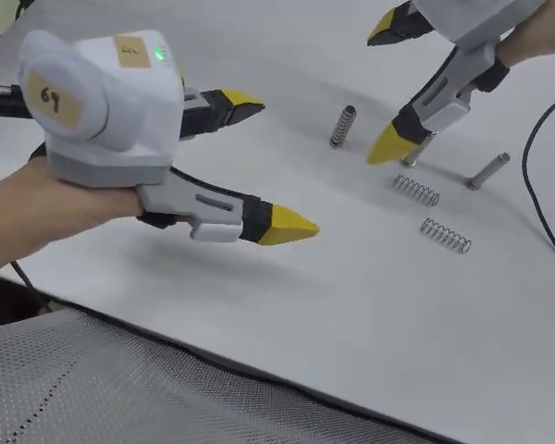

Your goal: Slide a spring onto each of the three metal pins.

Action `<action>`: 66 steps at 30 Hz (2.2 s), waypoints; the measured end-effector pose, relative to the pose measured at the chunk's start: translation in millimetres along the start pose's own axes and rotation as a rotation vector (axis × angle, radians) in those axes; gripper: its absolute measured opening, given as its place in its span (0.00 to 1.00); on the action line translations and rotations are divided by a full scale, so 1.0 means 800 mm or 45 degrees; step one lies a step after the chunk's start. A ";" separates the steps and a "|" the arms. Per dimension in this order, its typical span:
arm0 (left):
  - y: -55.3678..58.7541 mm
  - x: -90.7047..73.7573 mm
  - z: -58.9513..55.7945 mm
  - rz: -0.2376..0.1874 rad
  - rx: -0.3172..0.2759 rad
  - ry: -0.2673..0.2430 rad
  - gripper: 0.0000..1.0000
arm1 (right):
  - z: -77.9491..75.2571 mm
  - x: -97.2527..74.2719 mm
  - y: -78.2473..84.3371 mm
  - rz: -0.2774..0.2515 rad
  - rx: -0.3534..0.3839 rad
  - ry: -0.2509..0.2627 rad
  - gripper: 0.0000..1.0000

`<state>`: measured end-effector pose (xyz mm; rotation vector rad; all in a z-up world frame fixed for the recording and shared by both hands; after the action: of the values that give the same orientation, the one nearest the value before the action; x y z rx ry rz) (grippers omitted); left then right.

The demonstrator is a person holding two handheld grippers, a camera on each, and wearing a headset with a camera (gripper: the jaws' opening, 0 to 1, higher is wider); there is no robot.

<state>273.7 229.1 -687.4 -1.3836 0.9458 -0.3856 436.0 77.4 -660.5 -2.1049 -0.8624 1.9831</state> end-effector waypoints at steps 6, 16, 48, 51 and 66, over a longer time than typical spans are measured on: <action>-0.007 0.007 0.001 -0.005 0.014 0.021 0.82 | 0.007 -0.024 0.029 -0.071 0.126 0.087 0.87; -0.014 0.018 0.000 -0.007 0.032 0.056 0.81 | 0.028 -0.058 0.065 -0.175 0.286 0.200 0.87; -0.036 0.045 -0.009 0.021 0.089 0.140 0.79 | 0.136 -0.117 0.155 -0.276 0.659 0.439 0.87; -0.037 0.048 -0.011 0.024 0.092 0.150 0.79 | 0.147 -0.124 0.165 -0.296 0.701 0.474 0.87; -0.040 0.065 -0.015 0.051 0.117 0.203 0.77 | 0.195 -0.139 0.191 -0.332 0.856 0.560 0.86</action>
<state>305.2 176.9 -673.7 -1.2621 1.0715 -0.5082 339.4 -147.4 -654.3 -1.7953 -0.3022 1.3365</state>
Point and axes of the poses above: the centre of the closed fingertips' face, and the gripper's own axes: x roughly forward along the fingers, z roughly to its left, y roughly out of its underside, the point moved 10 cm from there along -x, roughly backward along the fingers, and after that the axes turned 1 degree about y, right-handed, at the moved point
